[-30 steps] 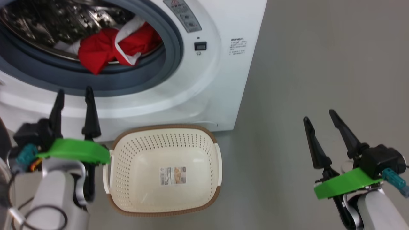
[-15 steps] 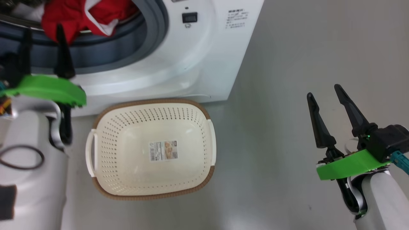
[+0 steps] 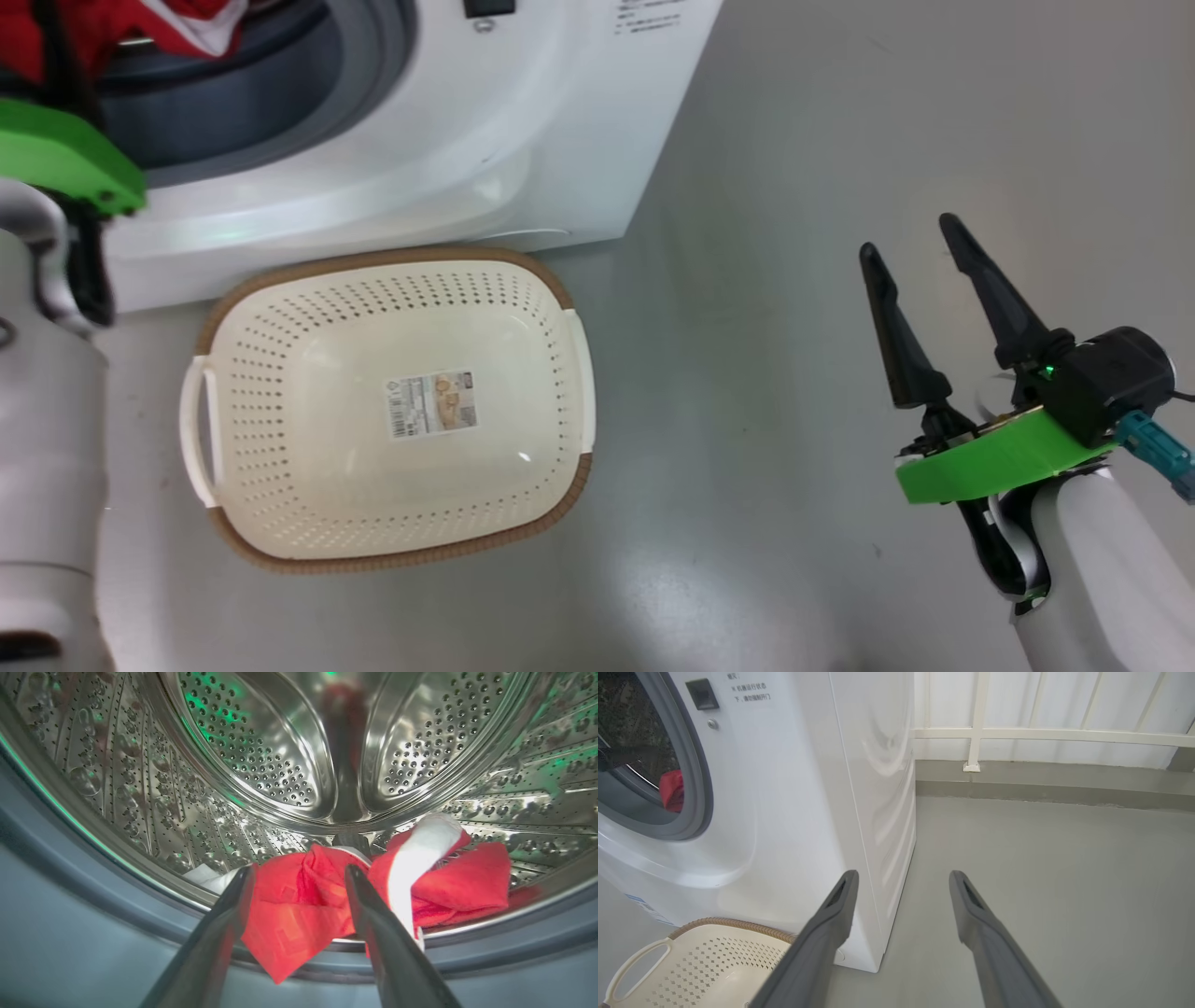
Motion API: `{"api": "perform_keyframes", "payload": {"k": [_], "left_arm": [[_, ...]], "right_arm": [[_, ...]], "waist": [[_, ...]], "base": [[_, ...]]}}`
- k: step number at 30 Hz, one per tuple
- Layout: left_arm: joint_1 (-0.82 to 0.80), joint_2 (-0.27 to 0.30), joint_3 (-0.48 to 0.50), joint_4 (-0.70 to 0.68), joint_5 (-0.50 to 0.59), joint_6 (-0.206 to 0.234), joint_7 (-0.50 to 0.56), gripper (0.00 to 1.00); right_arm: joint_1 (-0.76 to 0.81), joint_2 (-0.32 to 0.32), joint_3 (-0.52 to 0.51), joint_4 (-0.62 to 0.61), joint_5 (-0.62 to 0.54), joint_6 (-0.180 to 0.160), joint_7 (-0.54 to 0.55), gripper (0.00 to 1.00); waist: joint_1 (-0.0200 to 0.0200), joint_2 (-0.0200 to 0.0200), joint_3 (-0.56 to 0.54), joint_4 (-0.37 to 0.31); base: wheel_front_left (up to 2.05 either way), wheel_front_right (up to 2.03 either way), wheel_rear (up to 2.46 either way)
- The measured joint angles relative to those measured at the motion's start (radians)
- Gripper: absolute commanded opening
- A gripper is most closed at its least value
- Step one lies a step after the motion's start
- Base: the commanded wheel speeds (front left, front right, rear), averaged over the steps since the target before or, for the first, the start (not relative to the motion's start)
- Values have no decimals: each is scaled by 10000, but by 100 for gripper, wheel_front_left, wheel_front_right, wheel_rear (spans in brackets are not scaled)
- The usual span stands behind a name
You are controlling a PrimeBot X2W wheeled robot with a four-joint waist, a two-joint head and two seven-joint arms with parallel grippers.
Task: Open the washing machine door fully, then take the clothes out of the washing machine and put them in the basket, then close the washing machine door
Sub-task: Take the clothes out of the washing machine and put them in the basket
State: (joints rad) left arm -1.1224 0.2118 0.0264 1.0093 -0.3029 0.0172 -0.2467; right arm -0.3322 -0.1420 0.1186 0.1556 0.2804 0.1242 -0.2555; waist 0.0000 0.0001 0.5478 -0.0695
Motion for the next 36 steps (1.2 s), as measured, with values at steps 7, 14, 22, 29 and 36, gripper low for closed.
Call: {"api": "perform_keyframes", "payload": {"k": [7,14,22,29,36], "left_arm": [[-999,464,33,1369,-38,153,748,100],[-1651,662,-42,2115,-33,286,1402,100],[-1784,865,-303,2612,54,769,2117,100],[-1853,907,-660,2690,330,836,2324,0],[-1881,940,-1101,2725,617,834,2071,0]], "right_arm": [[-3,-29,351,219,104,0,0,100],[-92,-90,548,268,232,2,0,100],[-255,-96,755,328,307,0,0,100],[-317,-94,821,374,364,0,0,100],[-471,-92,819,382,382,2,0,100]], "waist": [[0,0,234,-352],[0,0,399,-633],[0,0,630,-864],[0,0,736,-894],[0,0,737,-856]], "base": [[0,0,0],[0,0,0],[0,0,0],[0,0,0],[0,0,0]]}}
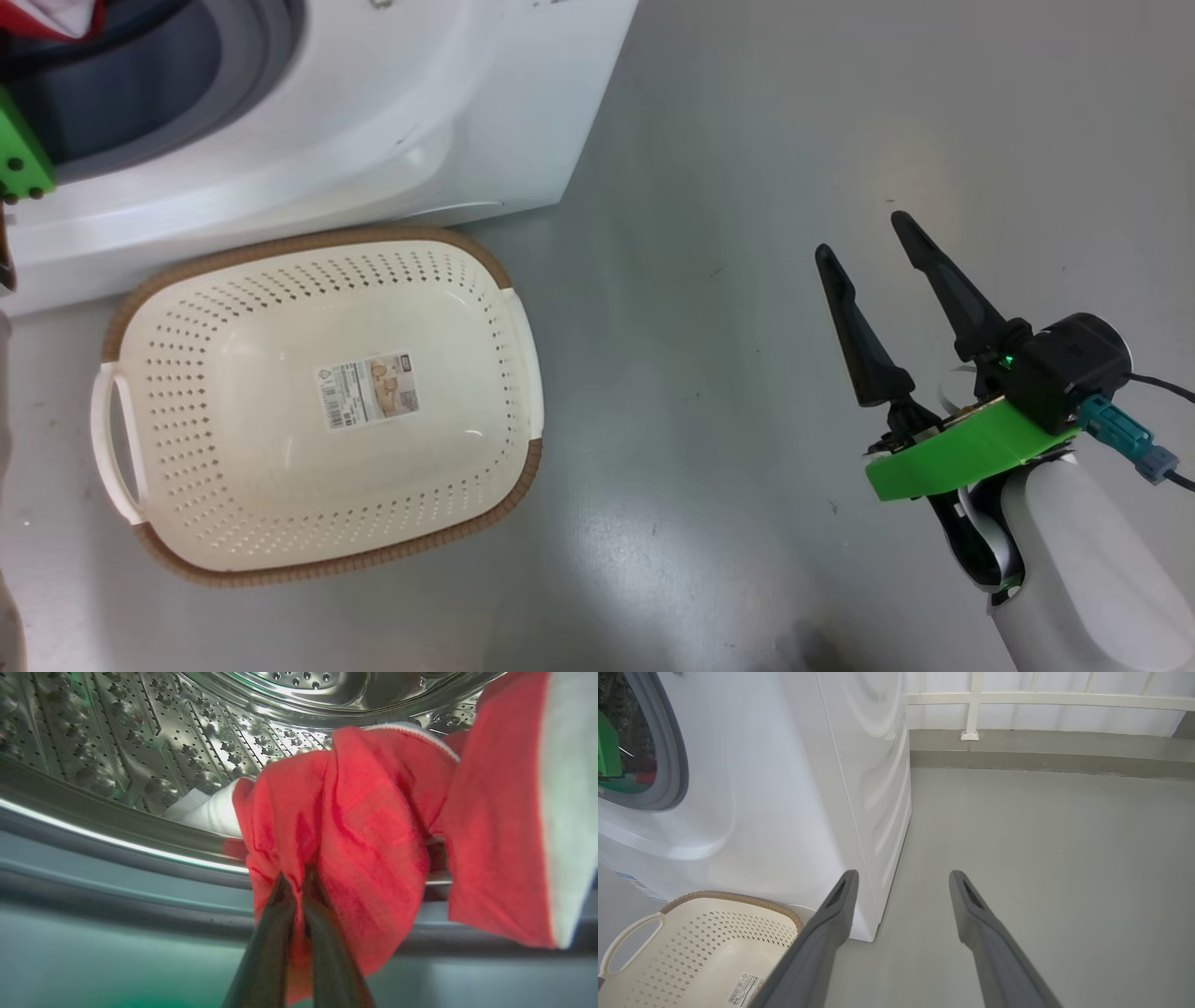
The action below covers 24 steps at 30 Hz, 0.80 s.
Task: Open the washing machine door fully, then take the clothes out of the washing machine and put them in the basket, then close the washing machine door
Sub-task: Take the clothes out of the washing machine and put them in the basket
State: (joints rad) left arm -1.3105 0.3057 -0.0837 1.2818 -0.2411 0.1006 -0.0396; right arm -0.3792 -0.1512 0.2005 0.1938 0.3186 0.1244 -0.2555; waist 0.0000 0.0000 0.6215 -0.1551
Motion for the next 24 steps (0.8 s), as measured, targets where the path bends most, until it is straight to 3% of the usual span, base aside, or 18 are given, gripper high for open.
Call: {"api": "perform_keyframes", "payload": {"k": [15,24], "left_arm": [[678,-46,15,-640,-245,-146,-2017,0],[2574,-65,466,-3718,-286,-77,-2102,0]], "right_arm": [[5,50,-92,90,58,-2,0,100],[64,88,-153,134,56,-2,0,100]], "waist": [[0,0,-396,285],[0,0,-969,524]], "base": [[0,0,0],[0,0,0]]}}
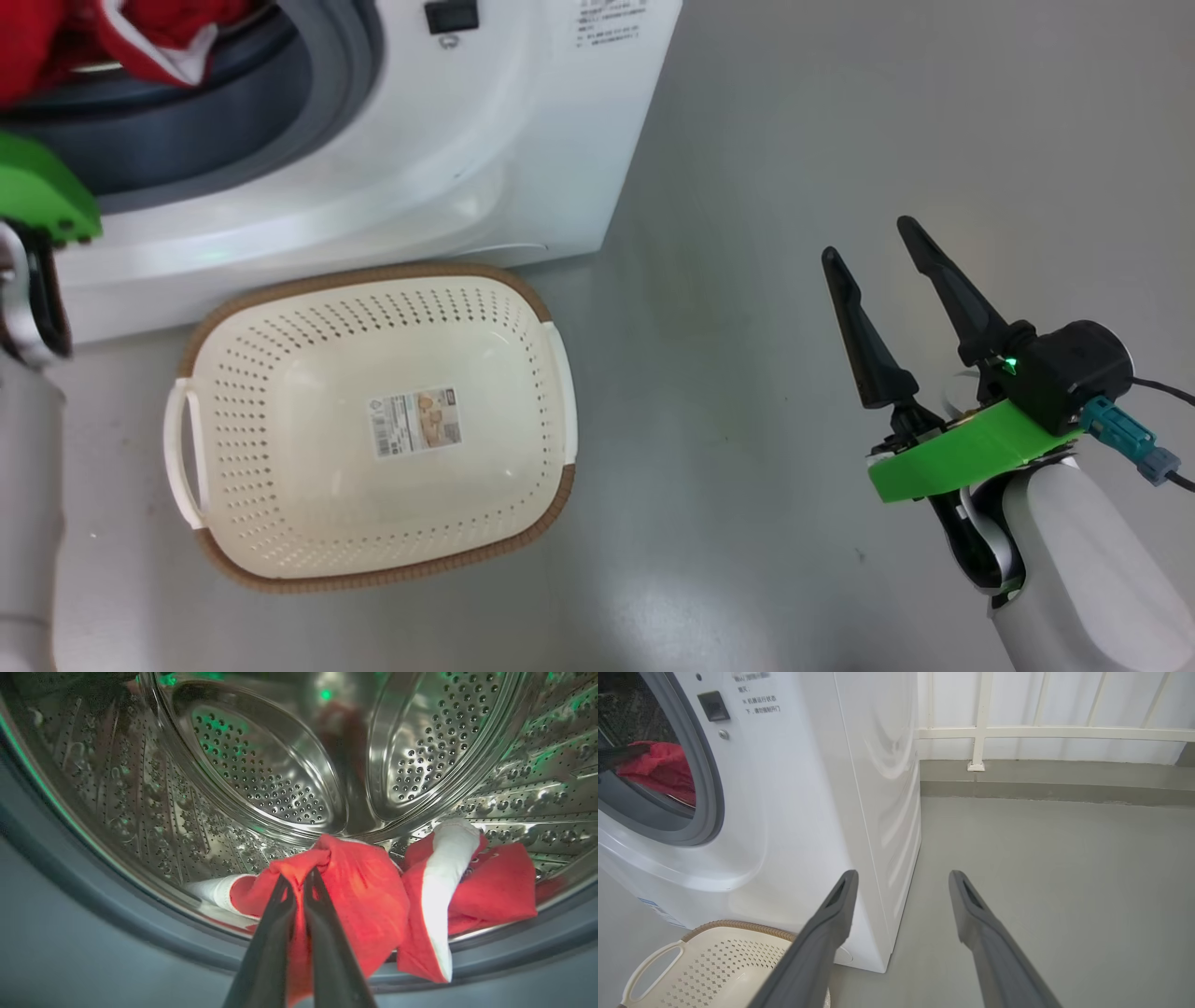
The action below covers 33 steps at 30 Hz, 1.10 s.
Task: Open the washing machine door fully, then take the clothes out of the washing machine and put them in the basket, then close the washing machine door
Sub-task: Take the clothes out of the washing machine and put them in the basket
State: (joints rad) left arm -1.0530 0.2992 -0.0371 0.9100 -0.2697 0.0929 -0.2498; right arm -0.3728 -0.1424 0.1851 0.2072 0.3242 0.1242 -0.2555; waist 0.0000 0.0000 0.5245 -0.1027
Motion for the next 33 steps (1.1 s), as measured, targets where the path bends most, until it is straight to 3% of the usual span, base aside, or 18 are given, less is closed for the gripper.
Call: {"api": "perform_keyframes", "payload": {"k": [12,33], "left_arm": [[2997,-472,978,-3336,31,50,-2,0],[7025,-1392,1279,-7760,-224,54,215,0]], "right_arm": [[404,15,-48,157,-33,0,0,100],[1397,176,-52,405,-33,0,2,100]], "waist": [[0,0,-946,222],[0,0,-2991,467]], "base": [[0,0,0],[0,0,0]]}}
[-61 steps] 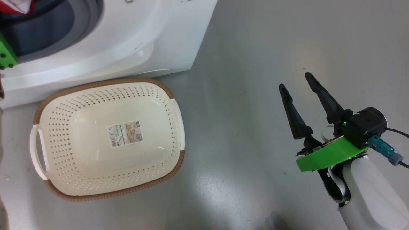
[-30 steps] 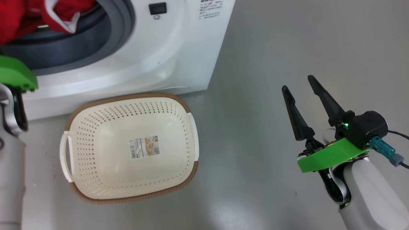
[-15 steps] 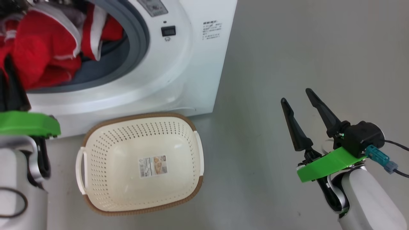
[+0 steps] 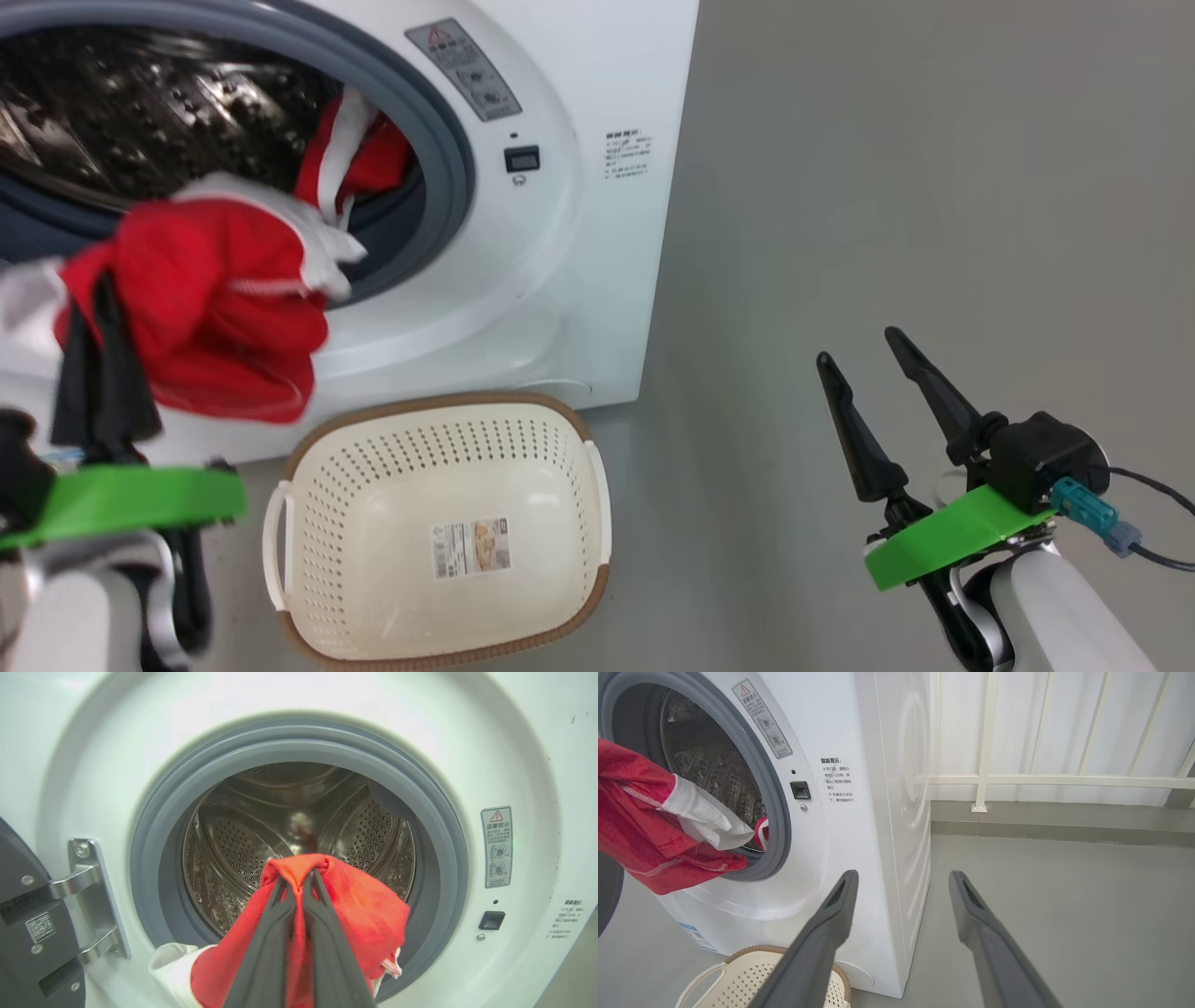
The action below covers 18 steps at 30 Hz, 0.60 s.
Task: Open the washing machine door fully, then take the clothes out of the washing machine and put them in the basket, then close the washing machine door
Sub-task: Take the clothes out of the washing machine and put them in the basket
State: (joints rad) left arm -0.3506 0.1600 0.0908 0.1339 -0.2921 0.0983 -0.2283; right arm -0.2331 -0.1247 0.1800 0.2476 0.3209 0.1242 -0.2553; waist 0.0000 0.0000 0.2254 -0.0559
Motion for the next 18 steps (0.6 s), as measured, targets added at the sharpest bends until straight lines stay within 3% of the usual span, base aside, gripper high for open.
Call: {"api": "perform_keyframes", "payload": {"k": [11,18], "left_arm": [[1878,-535,-474,-1072,-374,71,677,0],[2067,-815,-959,353,-598,-27,571,0]], "right_arm": [[269,46,-58,-100,0,0,0,100],[267,81,8,-155,0,0,0,100]], "waist": [[0,0,-297,89],[0,0,13,51]], "base": [[0,0,0],[0,0,0]]}}
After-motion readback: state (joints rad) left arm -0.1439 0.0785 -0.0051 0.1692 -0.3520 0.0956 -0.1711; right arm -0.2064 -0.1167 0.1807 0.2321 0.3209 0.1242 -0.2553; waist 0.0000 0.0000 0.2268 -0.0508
